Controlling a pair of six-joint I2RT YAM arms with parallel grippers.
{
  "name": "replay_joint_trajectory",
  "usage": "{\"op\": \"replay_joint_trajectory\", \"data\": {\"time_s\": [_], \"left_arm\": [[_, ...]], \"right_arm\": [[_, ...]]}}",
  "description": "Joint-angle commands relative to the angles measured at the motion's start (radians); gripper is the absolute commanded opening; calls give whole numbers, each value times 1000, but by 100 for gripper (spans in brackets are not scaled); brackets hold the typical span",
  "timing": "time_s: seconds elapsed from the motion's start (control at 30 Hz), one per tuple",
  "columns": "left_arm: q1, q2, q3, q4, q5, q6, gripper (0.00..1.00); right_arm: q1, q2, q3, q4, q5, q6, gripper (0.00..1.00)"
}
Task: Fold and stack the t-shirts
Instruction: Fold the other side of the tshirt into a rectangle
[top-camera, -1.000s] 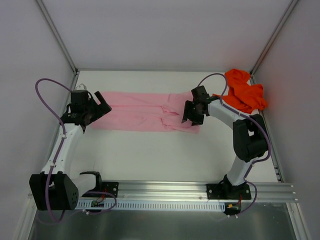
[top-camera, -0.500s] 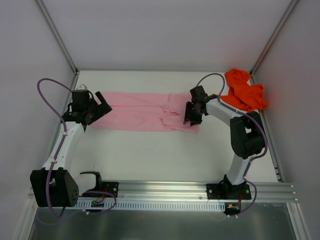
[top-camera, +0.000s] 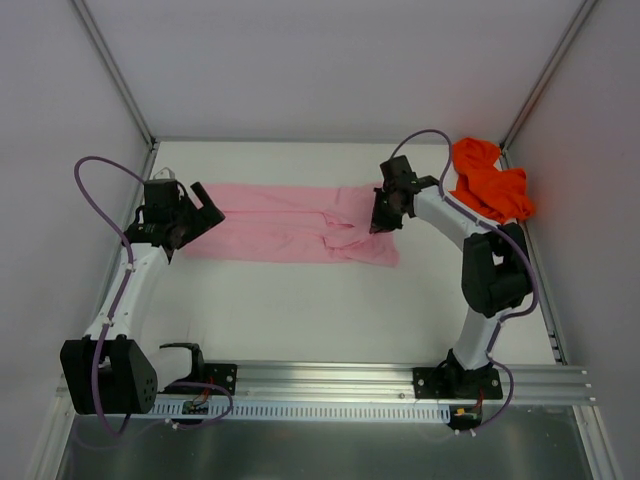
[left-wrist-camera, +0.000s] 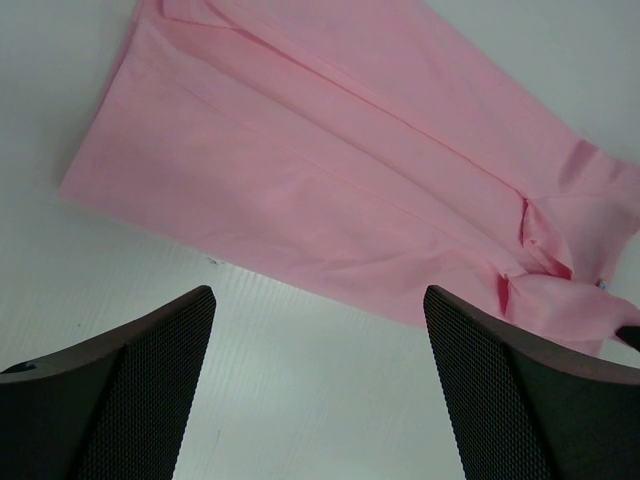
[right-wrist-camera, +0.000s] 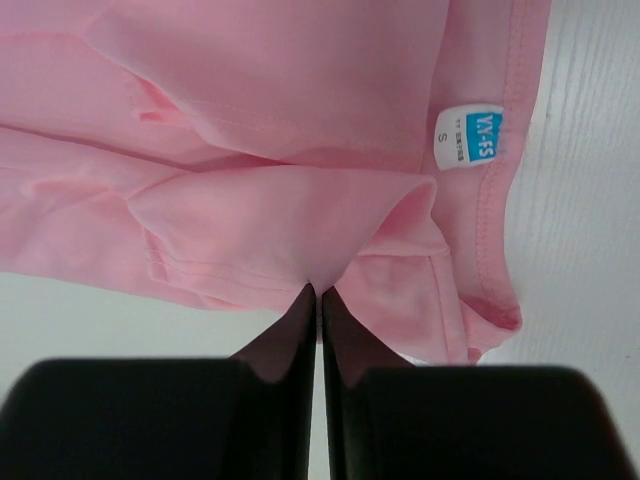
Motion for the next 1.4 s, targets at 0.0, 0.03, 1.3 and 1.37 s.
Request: {"op": "replay_joint_trajectory", "data": {"time_s": [0.0, 0.03, 1.3, 1.37], "left_arm": [[-4, 2, -17, 59, 53, 1, 85], [-5, 1, -27, 78, 77, 3, 85], [-91, 71, -118, 222, 186, -43, 82], [-93, 75, -116, 225, 188, -45, 82]], "right_arm": [[-19, 31, 79, -40, -14, -9, 5], [-32, 48, 99, -40, -24, -4, 5], [-109, 151, 533, -123, -149, -125, 77], [-98, 102, 480, -118, -191, -141, 74]]}}
